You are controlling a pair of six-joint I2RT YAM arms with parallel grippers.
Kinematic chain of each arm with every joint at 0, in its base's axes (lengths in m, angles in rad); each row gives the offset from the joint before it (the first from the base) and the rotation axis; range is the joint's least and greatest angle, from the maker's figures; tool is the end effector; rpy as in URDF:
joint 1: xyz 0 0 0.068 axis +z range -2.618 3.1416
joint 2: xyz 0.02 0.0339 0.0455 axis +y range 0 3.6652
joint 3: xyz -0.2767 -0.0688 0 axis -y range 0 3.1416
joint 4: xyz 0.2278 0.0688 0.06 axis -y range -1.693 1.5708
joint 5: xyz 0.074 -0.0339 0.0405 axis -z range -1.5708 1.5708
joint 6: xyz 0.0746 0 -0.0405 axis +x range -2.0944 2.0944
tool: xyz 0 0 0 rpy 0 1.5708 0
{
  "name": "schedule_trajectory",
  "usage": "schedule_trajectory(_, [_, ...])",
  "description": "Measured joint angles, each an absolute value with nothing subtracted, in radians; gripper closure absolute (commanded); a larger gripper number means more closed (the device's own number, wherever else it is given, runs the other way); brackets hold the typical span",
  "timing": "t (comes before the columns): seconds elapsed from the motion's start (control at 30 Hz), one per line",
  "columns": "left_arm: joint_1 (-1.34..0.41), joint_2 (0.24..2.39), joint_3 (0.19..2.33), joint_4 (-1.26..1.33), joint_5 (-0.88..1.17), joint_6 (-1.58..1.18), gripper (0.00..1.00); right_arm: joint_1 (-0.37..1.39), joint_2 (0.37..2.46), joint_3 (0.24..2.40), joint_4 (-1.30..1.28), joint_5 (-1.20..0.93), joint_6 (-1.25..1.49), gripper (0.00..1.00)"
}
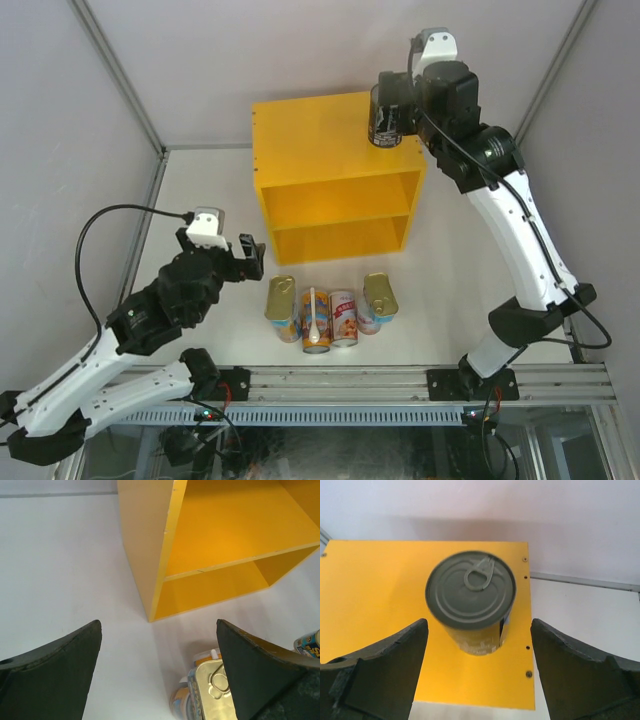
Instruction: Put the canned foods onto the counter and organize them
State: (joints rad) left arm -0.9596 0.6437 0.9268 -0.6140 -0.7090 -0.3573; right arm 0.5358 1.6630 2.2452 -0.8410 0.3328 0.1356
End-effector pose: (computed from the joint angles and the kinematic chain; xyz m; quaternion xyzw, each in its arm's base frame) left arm 0.1110 -0.0738 0.3584 0.0338 0.7888 -0.1099 0.6038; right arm 0.3069 0.1539 0.5274 -0.0563 0.7860 0.0742 0.6112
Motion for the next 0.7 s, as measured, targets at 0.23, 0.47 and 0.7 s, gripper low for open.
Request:
schedule_trajectory(0.23, [-0.850, 0.720, 0.927, -0.515, -0.497, -0.287, 0.00, 0.588, 1.515, 2.024, -0.749, 0.378, 0.127, 0.21])
schedule_trajectory(0.47, [-0.783, 0.788, 0.926, -0.436, -0.378, -0.268, 0.00, 0.587, 1.439, 1.875, -0.664, 0.392, 0.117, 0.39])
schedule_trajectory(0.7, [-0.731, 0.815, 0.923, -0.367, -0.327, -0.267, 0.01, 0.551, 1.444, 1.814, -0.609, 0.364, 0.111, 0.47])
